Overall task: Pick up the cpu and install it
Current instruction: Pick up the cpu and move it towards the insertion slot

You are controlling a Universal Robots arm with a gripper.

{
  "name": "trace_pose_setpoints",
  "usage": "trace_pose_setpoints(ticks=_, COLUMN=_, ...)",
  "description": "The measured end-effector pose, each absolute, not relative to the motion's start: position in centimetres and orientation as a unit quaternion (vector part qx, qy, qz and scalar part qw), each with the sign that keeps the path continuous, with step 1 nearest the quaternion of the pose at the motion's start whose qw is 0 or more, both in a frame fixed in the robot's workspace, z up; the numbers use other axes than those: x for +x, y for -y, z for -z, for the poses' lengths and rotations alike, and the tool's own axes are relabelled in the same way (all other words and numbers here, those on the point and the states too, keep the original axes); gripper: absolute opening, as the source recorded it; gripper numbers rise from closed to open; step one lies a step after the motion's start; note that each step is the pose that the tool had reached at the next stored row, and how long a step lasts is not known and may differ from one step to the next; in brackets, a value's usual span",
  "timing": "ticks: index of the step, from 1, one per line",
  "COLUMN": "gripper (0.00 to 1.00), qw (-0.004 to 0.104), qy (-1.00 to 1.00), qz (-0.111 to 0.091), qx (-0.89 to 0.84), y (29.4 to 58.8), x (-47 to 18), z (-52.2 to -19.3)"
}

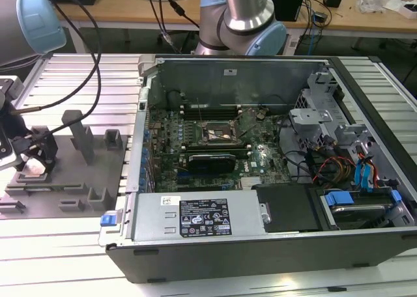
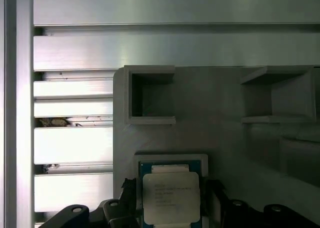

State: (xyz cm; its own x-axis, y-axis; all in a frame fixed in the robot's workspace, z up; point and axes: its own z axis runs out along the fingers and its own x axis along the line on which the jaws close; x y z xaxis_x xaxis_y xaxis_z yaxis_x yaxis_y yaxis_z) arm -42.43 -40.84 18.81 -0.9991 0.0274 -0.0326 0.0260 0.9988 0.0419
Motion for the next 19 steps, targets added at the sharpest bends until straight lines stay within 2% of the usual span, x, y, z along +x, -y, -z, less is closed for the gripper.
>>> trace_pose_setpoints(ticks=6, gripper=0.65, qw=0.016, qy=-1.000, qz=-0.021, qx=0.013, y=40.8, x=-42.4, z=-18.8)
trace_pose_setpoints(ticks=7, gripper=0.55, qw=0.016, qy=-1.000, qz=-0.021, qx=0.013, y=40.8, x=-42.4, z=-18.8)
trace_pose_setpoints(ticks=19, gripper=0.55, qw=0.016, qy=-1.000, qz=-0.021, qx=0.013, y=40.8, x=-42.4, z=-20.4)
